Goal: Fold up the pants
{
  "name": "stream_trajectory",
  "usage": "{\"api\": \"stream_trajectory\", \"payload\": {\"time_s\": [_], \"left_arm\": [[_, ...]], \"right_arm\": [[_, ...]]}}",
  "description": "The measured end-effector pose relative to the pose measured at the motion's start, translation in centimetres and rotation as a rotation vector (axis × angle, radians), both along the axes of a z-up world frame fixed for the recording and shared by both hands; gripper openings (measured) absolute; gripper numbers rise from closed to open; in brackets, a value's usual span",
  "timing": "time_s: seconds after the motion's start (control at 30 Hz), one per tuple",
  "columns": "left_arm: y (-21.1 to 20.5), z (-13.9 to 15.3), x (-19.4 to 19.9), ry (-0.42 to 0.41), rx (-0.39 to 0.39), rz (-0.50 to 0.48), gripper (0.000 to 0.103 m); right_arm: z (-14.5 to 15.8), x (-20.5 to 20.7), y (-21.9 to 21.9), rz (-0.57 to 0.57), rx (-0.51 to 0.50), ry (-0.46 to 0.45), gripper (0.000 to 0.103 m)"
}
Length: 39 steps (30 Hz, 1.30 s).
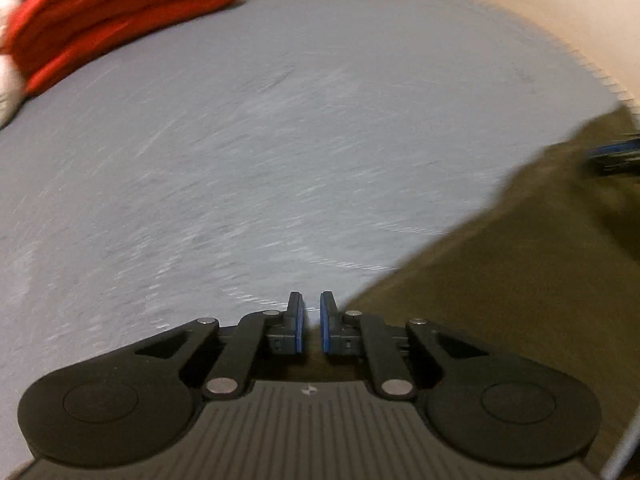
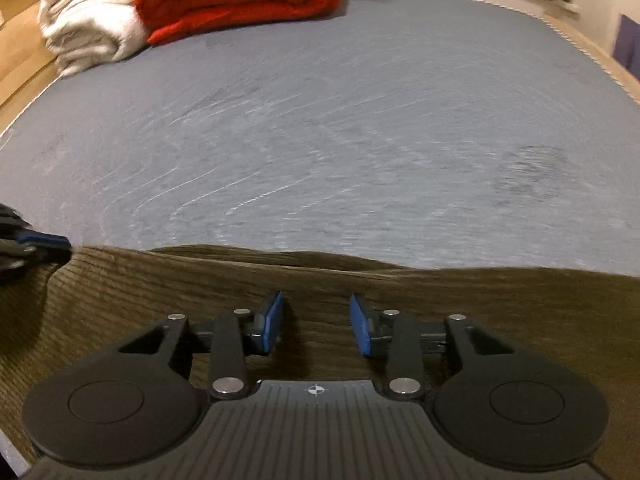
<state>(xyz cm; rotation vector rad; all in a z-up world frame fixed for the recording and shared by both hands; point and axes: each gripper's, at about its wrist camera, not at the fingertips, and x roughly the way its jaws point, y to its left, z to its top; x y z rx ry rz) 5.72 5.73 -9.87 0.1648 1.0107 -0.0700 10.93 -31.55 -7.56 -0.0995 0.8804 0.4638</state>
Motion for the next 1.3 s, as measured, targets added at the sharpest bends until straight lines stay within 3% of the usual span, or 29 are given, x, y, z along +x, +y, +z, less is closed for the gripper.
{"api": "stream_trajectory", "payload": {"time_s": [0.07,0.17,0.27,0.43,0.47,0.53,0.6,0.67,0.8,0.93,1.0,1.2,1.27,1.3], "left_arm": [[0.1,0.3,0.2,0.001,-0.007,0.033,0.011],[-0.2,2.3,-0.4,-0.067,-0.055,0.038,0.013],[-1.7,4.9,-2.2,-0.148,-0.116,-0.054,0.013],[-4.3,5.5,-5.1,-0.166,-0.217,-0.215,0.013],[-4.7,4.9,-5.2,-0.153,-0.22,-0.244,0.013],[-5.9,2.1,-4.6,-0.05,-0.124,-0.243,0.014],[-6.4,0.8,-4.5,-0.046,-0.087,-0.24,0.015],[-6.9,1.9,-4.7,-0.037,-0.074,-0.217,0.015],[-7.6,3.7,-5.4,-0.075,-0.117,-0.196,0.039],[-8.0,4.5,-5.8,-0.1,-0.108,-0.204,0.039],[-7.5,4.7,-5.8,-0.106,-0.11,-0.19,0.039],[-6.6,5.1,-6.5,-0.129,-0.113,-0.174,0.039],[-6.2,5.7,-6.9,-0.141,-0.116,-0.175,0.039],[-6.1,5.9,-7.1,-0.149,-0.119,-0.175,0.039]], "right_arm": [[0.5,-0.4,-2.6,-0.057,0.024,-0.016,0.043],[1.4,-1.1,-8.4,-0.195,0.06,-0.062,0.049],[1.5,-2.3,-15.0,-0.368,0.066,-0.096,0.051],[1.4,-5.6,-27.2,-0.763,0.109,-0.131,0.052],[1.3,-6.5,-29.4,-0.848,0.148,-0.125,0.052],[0.8,-8.5,-33.7,-0.999,0.253,-0.099,0.052],[-0.2,-10.4,-36.8,-1.097,0.382,-0.059,0.052],[-1.2,-11.5,-38.3,-1.149,0.47,-0.015,0.053],[-2.5,-12.5,-38.8,-1.192,0.563,0.048,0.056],[-3.5,-10.4,-37.8,-1.121,0.595,0.072,0.059],[-4.3,-9.9,-37.9,-1.136,0.605,0.099,0.059],[-4.8,-9.0,-37.5,-1.179,0.607,0.045,0.06],[-4.8,-8.9,-37.3,-1.207,0.587,0.04,0.05],[-4.8,-8.8,-37.2,-1.226,0.564,0.044,0.032]]}}
